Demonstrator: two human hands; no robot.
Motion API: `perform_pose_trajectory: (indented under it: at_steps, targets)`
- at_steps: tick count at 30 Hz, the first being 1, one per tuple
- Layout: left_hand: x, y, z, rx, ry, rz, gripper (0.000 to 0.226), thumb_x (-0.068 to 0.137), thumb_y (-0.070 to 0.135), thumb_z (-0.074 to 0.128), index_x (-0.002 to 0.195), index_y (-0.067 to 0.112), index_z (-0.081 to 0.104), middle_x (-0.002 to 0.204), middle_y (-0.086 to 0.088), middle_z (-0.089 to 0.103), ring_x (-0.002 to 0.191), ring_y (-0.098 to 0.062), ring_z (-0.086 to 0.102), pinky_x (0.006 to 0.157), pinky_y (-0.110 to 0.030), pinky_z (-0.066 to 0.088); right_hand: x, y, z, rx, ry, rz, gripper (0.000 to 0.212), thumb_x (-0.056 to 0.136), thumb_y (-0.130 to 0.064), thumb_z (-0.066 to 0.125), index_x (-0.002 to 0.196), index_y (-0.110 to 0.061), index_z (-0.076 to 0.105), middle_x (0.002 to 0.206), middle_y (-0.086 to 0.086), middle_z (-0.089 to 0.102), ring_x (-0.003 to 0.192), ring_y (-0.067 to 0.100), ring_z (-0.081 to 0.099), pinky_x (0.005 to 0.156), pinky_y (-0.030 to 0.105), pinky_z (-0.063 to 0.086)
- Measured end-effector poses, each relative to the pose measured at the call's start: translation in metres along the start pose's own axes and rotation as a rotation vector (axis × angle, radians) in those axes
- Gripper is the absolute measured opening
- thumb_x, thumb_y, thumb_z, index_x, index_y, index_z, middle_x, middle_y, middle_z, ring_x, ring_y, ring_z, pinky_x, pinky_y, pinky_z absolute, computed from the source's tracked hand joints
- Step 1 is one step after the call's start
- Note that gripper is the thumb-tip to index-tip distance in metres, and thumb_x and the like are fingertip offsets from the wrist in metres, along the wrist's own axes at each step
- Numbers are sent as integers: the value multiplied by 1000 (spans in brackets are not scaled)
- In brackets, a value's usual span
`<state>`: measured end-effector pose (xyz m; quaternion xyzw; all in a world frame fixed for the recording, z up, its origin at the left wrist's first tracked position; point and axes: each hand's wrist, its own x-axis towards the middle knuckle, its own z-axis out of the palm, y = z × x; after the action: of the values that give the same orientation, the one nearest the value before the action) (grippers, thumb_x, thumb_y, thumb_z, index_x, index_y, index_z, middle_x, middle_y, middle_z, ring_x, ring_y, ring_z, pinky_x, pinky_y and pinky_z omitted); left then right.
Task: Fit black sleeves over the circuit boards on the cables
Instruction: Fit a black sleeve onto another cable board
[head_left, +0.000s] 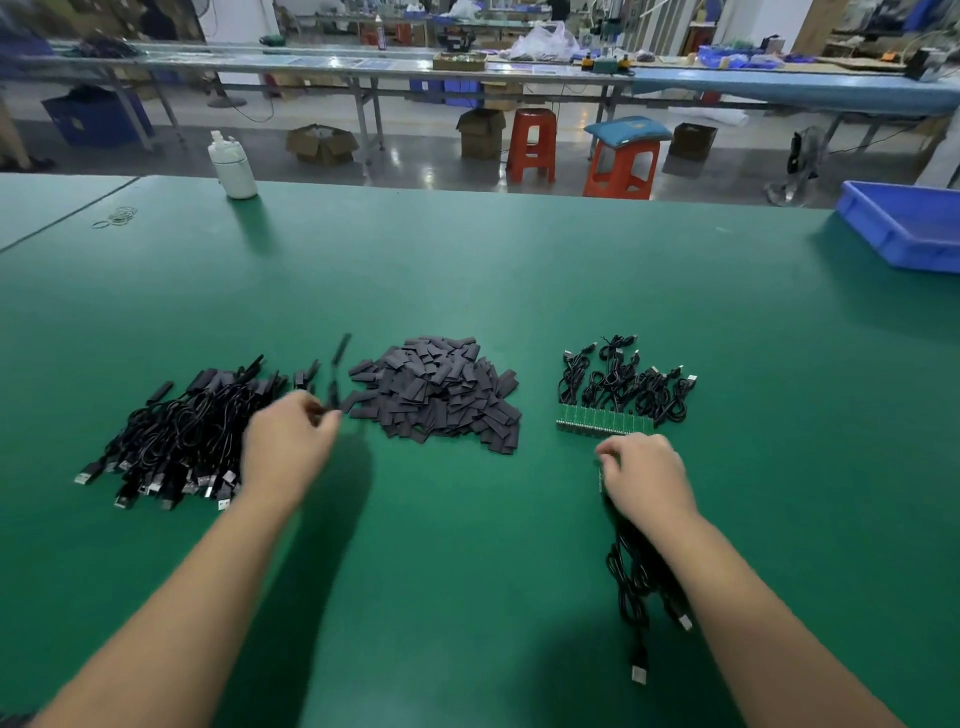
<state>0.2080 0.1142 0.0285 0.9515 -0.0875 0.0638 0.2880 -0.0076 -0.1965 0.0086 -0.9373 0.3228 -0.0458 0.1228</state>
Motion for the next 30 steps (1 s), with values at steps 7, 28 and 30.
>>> perform_pose_trajectory:
  at_steps: [7, 28, 30]
  targets:
    - [31, -50, -15, 451, -72, -120, 45, 87, 40, 68, 122, 15, 56, 108, -13, 62, 101, -36, 58, 71, -42, 53, 4, 36, -11, -13, -281, 104, 37, 100, -30, 55, 135, -20, 57, 134, -1, 61, 111, 18, 61, 99, 36, 51]
    - [-123, 150, 104, -599, -698, 98, 11, 98, 26, 58, 94, 25, 68, 82, 2, 74, 67, -1, 66, 70, -27, 52, -3, -6, -26, 430, -173, -94, 10, 95, -26, 61, 97, -33, 67, 90, -21, 63, 78, -4, 53, 68, 21, 40]
    - [-124, 153, 105, -572, -666, 110, 17, 97, 25, 58, 83, 22, 66, 72, 0, 73, 50, 3, 58, 55, -22, 42, -5, -7, -27, 440, -159, -118, 7, 94, -32, 63, 94, -34, 69, 91, -22, 65, 85, -1, 57, 76, 25, 43]
